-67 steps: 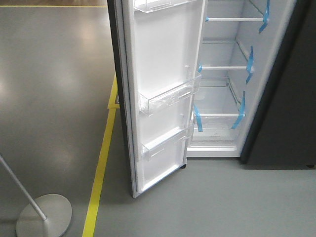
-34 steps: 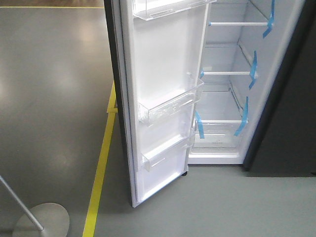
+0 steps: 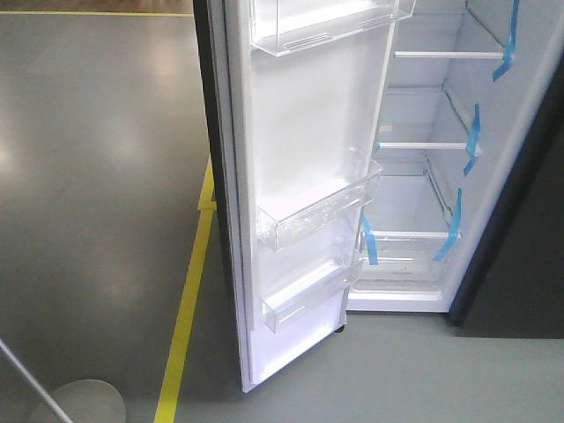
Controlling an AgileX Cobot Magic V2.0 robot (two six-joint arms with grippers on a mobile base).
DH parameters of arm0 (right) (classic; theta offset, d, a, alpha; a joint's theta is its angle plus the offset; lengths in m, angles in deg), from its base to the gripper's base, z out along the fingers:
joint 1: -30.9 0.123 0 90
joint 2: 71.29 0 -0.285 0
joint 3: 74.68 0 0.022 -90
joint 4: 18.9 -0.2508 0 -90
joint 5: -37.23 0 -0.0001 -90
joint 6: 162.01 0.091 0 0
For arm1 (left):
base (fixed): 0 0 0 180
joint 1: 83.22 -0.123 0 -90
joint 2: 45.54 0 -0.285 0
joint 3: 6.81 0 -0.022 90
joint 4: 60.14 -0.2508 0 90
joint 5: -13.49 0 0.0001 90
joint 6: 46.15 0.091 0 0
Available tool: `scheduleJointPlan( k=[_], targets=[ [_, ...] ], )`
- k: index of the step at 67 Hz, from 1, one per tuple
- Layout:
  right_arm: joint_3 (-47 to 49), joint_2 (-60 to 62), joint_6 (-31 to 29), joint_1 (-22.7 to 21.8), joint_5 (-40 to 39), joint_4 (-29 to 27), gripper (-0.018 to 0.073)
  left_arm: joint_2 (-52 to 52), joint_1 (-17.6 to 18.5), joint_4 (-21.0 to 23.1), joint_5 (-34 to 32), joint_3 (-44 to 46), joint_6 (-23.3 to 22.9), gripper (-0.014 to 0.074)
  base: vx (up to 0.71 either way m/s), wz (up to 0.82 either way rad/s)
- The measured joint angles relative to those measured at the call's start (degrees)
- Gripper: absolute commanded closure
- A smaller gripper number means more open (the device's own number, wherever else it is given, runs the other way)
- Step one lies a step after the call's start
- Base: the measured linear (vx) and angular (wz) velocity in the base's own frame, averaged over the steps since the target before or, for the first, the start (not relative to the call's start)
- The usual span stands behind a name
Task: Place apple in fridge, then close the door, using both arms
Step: 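Approach the open fridge door bins, keeping the apple held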
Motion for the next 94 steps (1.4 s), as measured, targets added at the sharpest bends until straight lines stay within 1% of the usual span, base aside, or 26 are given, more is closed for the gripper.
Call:
scheduleJointPlan(
  k=[94],
  targets=[
    [0.0,0.0,0.0,0.0,0.0,0.0,0.0447,0.0,0.0,0.0,0.0,0.0,0.0,0.0603,0.11,-0.02]
  ],
)
